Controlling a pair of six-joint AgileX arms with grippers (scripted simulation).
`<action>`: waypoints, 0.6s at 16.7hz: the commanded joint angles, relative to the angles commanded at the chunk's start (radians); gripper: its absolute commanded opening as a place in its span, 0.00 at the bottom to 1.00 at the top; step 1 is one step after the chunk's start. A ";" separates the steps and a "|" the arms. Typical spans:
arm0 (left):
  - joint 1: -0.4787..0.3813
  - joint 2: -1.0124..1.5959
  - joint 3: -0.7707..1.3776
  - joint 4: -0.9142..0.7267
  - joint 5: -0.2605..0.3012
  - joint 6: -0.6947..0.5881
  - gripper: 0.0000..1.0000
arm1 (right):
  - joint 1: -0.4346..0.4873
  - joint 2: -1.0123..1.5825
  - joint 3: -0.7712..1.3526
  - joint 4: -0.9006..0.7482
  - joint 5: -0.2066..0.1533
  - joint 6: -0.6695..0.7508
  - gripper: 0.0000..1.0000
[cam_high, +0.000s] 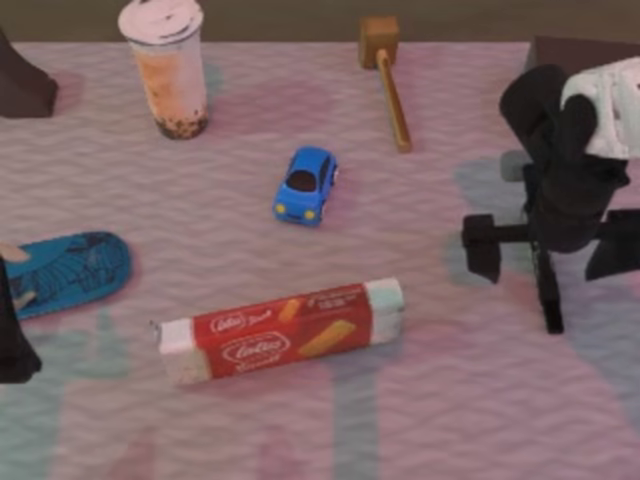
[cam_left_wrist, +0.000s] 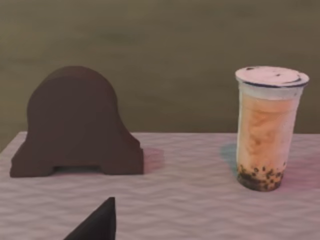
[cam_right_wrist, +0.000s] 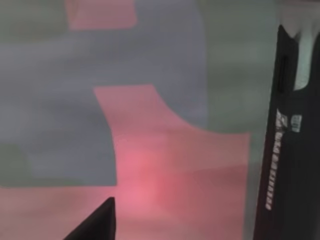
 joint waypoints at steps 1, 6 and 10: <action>0.000 0.000 0.000 0.000 0.000 0.000 1.00 | -0.003 0.022 -0.021 0.046 0.000 -0.003 1.00; 0.000 0.000 0.000 0.000 0.000 0.000 1.00 | -0.008 0.070 -0.063 0.124 0.000 -0.007 1.00; 0.000 0.000 0.000 0.000 0.000 0.000 1.00 | -0.008 0.070 -0.063 0.124 0.000 -0.007 0.85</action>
